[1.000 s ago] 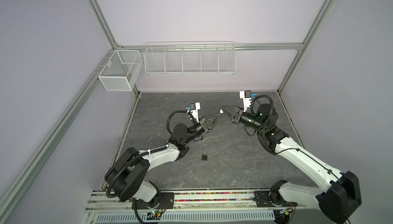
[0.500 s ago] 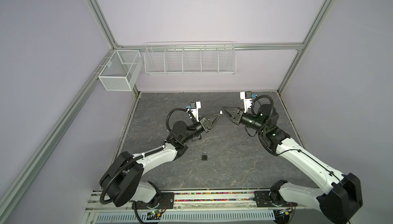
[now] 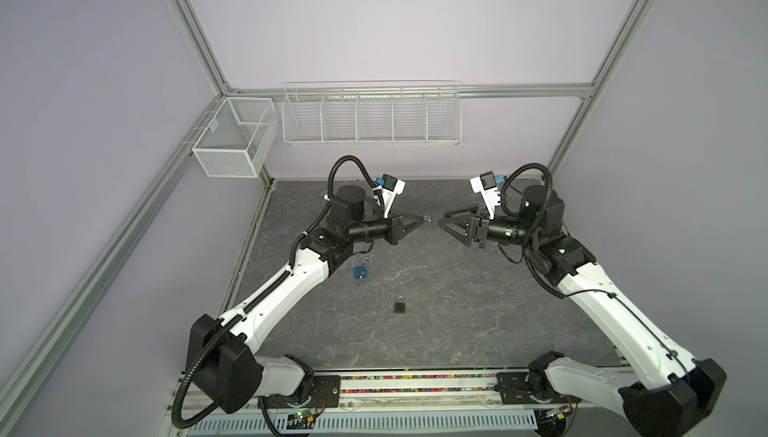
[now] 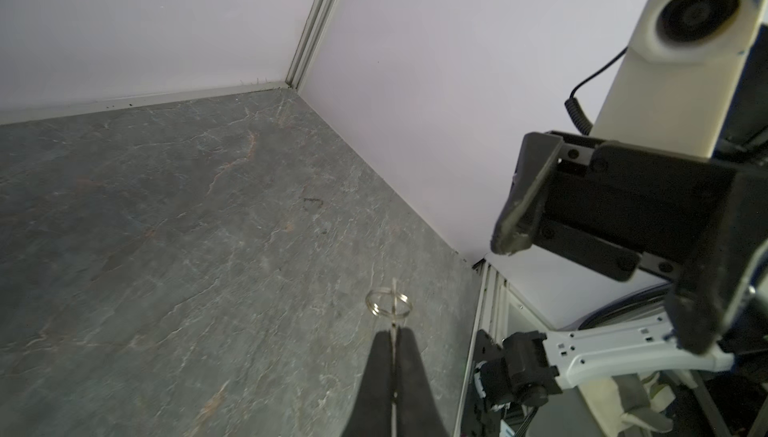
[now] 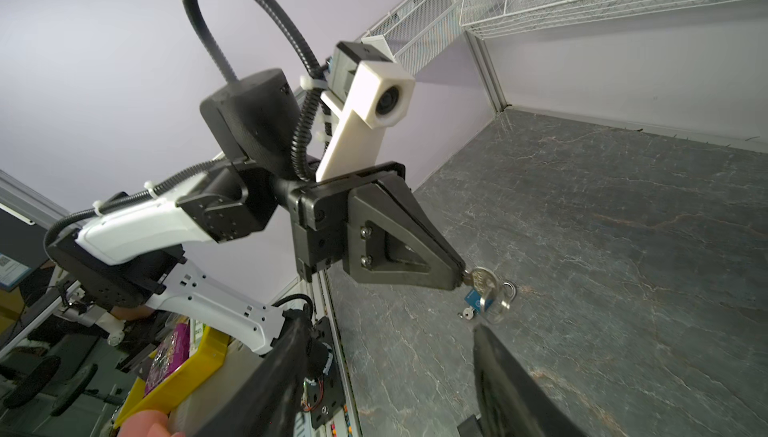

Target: Unlock with the key

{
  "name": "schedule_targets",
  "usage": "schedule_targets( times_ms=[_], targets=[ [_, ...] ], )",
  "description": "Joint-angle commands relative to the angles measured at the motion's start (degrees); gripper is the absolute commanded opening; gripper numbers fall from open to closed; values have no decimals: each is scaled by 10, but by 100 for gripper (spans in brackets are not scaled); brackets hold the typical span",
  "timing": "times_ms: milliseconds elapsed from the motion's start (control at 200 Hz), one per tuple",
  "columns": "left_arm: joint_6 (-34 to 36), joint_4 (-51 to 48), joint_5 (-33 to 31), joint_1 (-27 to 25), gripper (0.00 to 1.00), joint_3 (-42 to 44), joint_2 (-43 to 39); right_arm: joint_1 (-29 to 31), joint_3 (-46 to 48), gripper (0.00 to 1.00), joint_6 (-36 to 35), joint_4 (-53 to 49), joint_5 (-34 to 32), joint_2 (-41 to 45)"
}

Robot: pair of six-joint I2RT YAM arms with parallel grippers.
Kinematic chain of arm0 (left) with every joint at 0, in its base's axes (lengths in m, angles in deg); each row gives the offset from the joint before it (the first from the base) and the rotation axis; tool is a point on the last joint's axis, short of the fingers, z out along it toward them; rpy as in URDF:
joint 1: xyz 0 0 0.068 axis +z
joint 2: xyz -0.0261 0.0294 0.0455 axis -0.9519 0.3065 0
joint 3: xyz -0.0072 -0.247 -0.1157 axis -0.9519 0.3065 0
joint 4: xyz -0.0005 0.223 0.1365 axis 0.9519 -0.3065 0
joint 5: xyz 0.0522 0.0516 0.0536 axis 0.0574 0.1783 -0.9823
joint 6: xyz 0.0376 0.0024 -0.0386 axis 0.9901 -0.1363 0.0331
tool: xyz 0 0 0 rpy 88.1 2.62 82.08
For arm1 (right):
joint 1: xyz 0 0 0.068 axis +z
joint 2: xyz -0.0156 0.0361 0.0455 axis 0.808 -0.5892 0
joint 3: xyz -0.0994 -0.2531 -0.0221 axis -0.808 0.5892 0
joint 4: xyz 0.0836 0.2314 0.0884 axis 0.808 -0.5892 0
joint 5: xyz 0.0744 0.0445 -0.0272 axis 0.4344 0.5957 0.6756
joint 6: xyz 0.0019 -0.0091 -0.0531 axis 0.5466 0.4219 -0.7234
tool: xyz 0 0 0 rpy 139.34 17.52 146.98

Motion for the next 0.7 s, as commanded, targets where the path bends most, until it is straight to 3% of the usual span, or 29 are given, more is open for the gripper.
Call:
schedule_targets(
  times_ms=[0,170,695],
  targets=[
    [128,-161,12,1,0,-28,3,-20,-23,65,-89,-80,46,-16],
    [180,-209,14,1,0,-60,2,-21,-43,60,-133,-94,98,-42],
    [255,-233,39,-2,0,-95,-13,28,-96,43,-224,-153,84,-124]
  ],
)
